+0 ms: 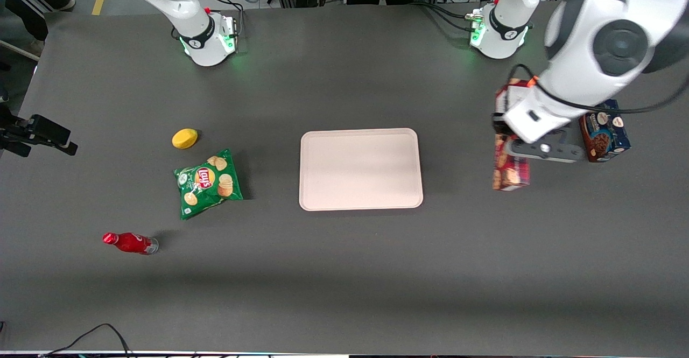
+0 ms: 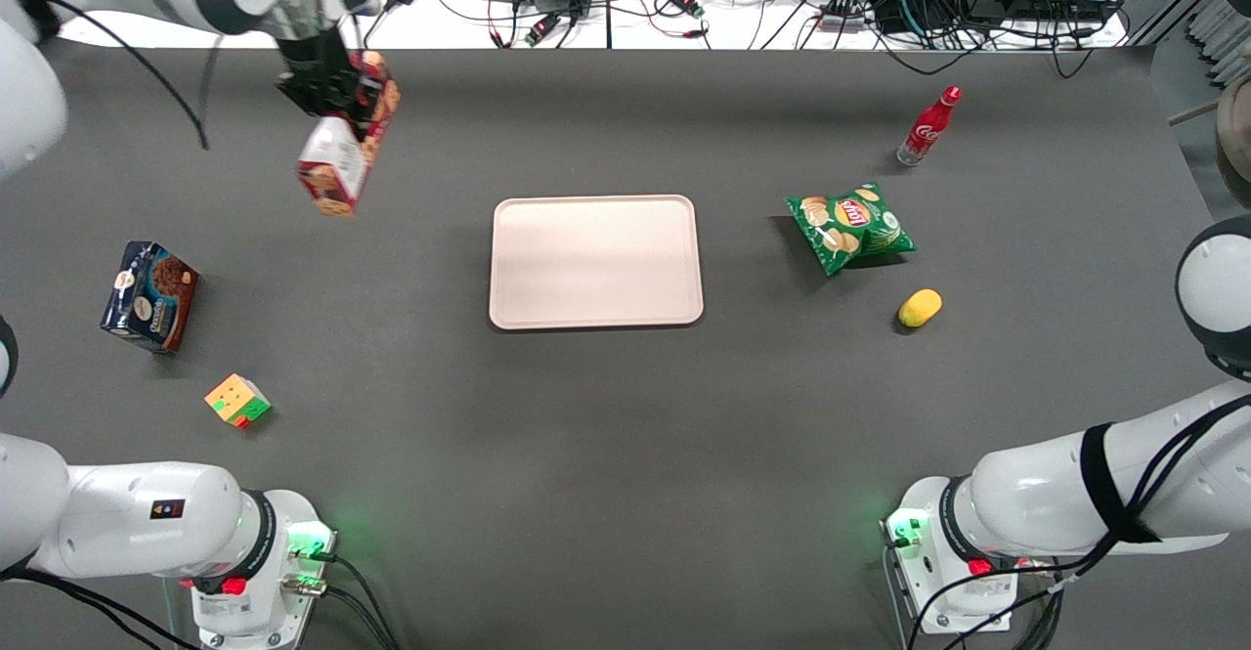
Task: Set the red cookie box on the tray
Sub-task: 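Carry the red box with the left gripper over the pink tray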
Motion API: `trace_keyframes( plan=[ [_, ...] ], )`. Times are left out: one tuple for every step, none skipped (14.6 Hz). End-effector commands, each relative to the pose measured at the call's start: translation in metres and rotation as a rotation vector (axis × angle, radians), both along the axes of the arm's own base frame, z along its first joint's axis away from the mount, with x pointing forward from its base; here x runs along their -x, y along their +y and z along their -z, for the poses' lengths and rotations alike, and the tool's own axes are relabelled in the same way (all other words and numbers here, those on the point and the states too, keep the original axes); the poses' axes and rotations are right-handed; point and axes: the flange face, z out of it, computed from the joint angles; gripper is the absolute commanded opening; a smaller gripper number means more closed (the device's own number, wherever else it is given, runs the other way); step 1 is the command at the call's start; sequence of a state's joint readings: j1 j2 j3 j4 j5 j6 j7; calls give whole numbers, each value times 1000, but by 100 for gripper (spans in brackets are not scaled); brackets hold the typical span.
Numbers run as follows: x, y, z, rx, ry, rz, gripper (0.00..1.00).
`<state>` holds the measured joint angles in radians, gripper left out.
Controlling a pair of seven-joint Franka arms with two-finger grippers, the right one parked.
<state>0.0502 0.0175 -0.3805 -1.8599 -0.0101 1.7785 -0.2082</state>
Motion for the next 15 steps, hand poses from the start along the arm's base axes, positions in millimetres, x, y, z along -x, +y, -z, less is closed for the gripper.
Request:
trace_keyframes(
  plan=[
    [17,-59,-2,18,-22,-107,13],
    [23,-78,3,22,-21,-131,13],
    [34,-104,6,30,-27,-152,13],
    [43,-126,12,37,-29,-174,13],
    [50,-143,21,47,-31,-189,13],
    [56,-155,32,60,-43,-190,13],
    [62,-163,49,70,-54,-179,13],
    [68,-169,68,86,-65,-174,13],
    [73,-172,85,90,-74,-169,13],
    [77,-177,101,85,-82,-153,13],
    [79,-178,116,63,-85,-156,13],
    [81,-182,130,46,-91,-169,13],
    [87,-191,143,33,-89,-177,13],
    [87,-195,158,15,-100,-179,13],
    [84,-197,175,11,-109,-182,13]
  ],
)
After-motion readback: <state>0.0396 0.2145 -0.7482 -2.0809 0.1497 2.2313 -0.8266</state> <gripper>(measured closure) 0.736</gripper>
